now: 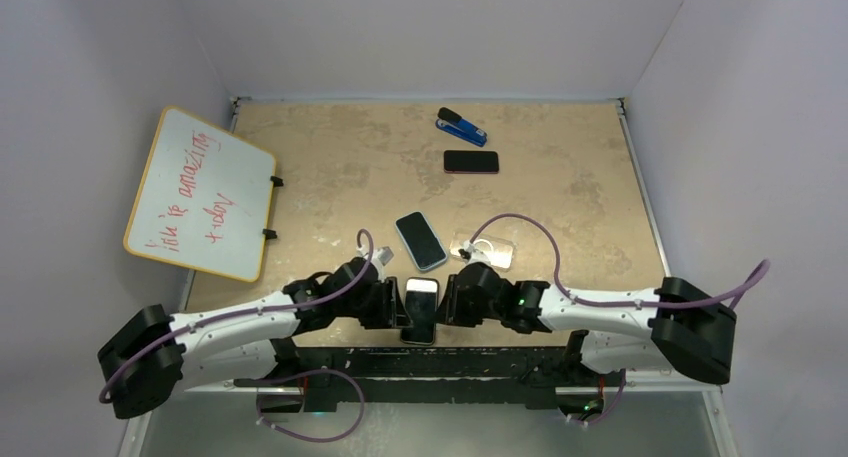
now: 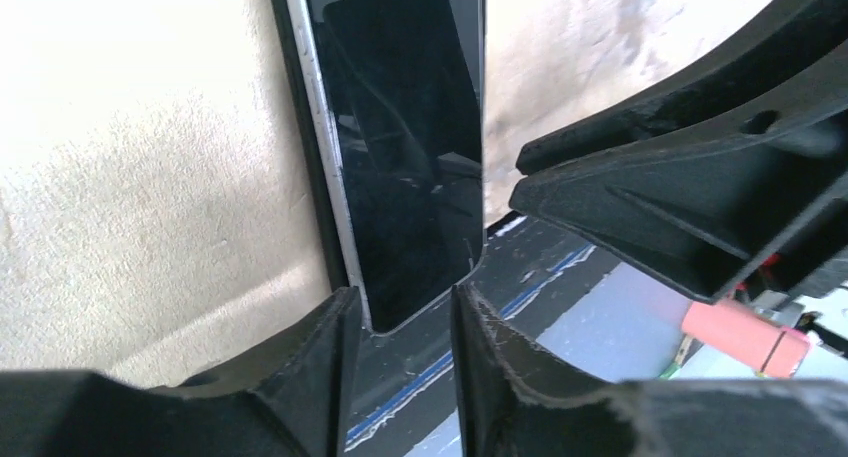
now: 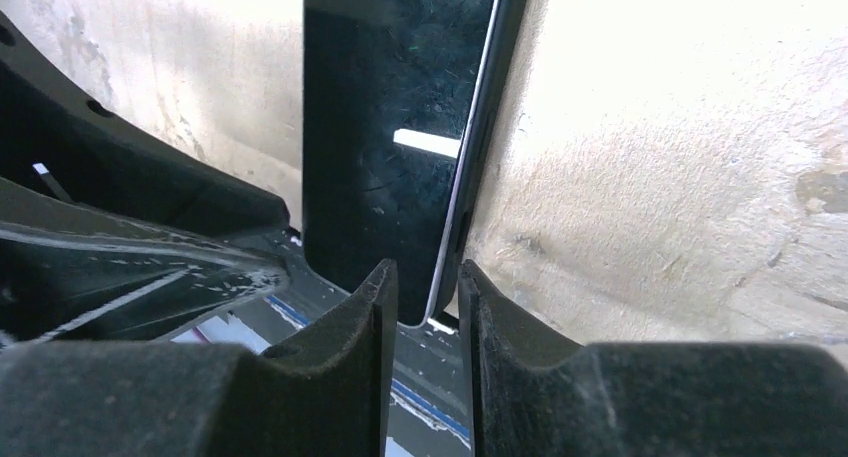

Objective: Put the phone into the phone case

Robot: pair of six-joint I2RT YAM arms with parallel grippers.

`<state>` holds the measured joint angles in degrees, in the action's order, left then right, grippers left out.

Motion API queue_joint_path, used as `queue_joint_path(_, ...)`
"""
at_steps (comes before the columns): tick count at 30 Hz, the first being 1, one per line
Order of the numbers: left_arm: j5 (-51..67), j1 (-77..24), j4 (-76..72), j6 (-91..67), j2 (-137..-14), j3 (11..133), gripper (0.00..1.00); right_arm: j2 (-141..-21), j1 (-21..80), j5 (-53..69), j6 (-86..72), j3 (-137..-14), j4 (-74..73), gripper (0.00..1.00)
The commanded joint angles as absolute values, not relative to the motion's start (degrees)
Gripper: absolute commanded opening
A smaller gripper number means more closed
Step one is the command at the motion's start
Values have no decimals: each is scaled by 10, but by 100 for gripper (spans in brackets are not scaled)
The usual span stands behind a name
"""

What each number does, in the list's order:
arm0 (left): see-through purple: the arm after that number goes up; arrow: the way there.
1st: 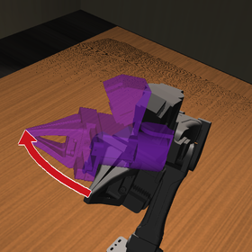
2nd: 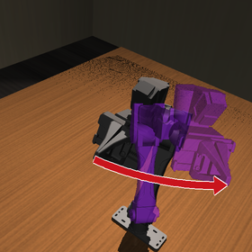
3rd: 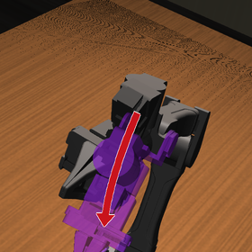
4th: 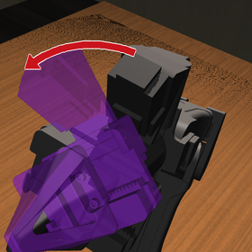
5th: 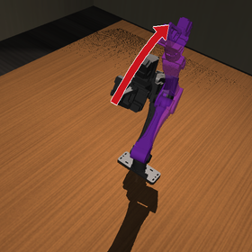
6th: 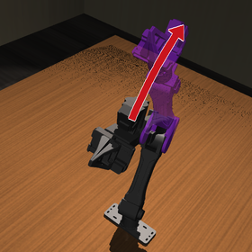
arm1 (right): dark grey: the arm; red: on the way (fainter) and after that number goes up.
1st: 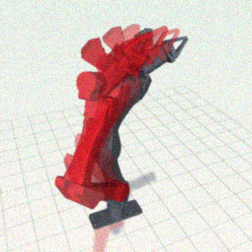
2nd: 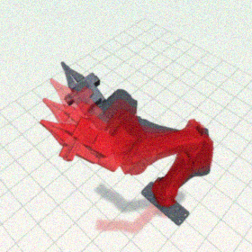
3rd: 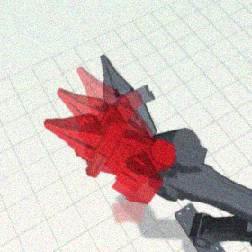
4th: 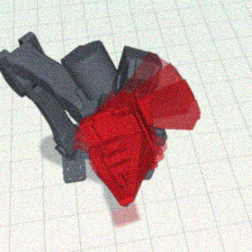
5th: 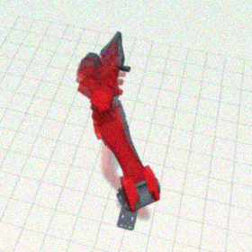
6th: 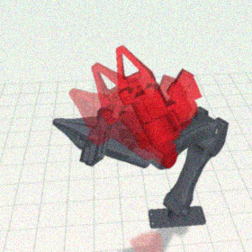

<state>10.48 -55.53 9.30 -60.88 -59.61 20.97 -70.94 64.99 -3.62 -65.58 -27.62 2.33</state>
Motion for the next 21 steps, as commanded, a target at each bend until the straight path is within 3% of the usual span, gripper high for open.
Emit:
queue_joint_path(1,81,-532,120,-610,-551,218,42,-677,652,-75,-661,-276,-21,32)
queue_joint_path(9,99,-491,103,-555,-599,224,39,-712,652,-74,-648,-290,21,44)
queue_joint_path(17,135,-491,27,-523,-698,230,21,-764,652,-52,-644,-292,44,36)
queue_joint_path(21,110,-491,46,-512,-712,251,17,-765,651,-67,-650,-275,80,38)
